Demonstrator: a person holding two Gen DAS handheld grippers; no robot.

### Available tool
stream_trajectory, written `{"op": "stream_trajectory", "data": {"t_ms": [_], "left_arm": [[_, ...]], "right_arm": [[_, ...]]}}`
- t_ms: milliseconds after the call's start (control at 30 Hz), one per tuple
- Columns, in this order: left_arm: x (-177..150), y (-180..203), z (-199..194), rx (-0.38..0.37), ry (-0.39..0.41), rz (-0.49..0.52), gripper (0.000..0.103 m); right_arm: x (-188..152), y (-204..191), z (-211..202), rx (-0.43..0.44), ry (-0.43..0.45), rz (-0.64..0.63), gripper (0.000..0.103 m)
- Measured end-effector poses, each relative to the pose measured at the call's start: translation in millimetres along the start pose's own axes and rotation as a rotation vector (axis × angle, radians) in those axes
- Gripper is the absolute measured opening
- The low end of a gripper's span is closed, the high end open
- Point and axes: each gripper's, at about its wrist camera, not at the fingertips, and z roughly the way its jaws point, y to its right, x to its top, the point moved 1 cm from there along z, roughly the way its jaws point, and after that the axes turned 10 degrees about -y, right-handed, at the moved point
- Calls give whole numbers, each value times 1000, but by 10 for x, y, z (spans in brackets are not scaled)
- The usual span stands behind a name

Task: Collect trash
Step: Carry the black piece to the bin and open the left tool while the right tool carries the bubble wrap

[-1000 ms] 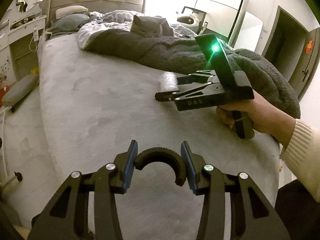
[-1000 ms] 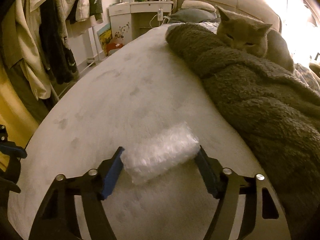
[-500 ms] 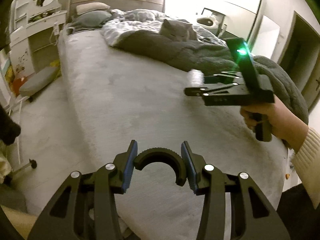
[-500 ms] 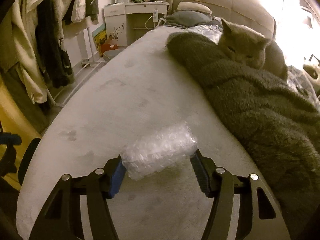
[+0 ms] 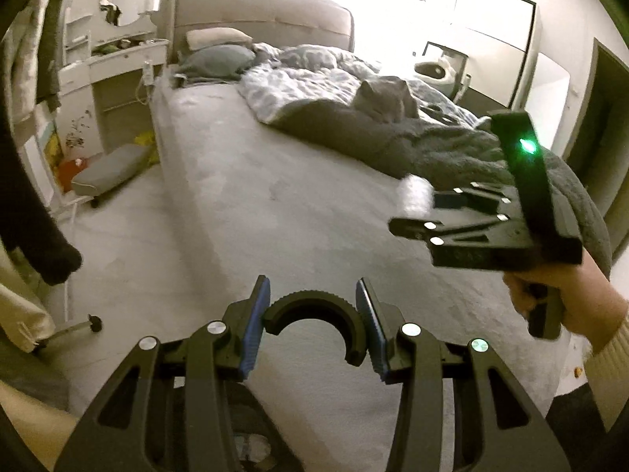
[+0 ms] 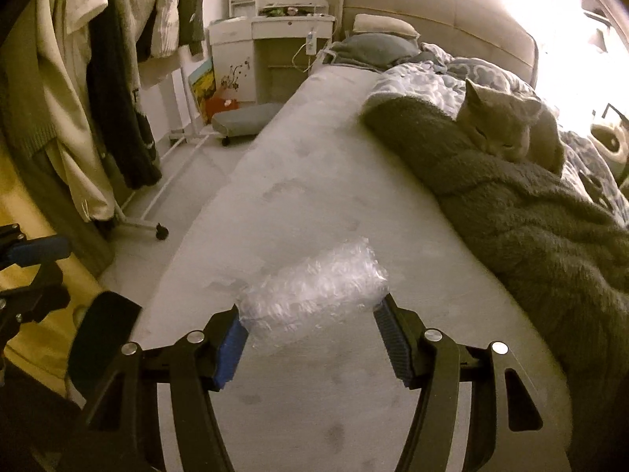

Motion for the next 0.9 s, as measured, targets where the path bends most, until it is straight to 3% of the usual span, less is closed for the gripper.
{"op": "stream_trajectory", "data": {"t_ms": [200,500,700,900], "left_arm": [[-92,-183,-87,52,-3,-28,48],[-319,-472,-90,140,-42,-77,48],[-575,-692,27,148,-107,-154,48],[-926,-995,206,157,-228,-234,48]], "right_arm": [[-272,-246,-53,40,6,103,62],[-516,-742,-236,87,24,118,62],[-722,-1058,-350,100,17,117,62],[-817,-1373,-397,111,15,94,62]]}}
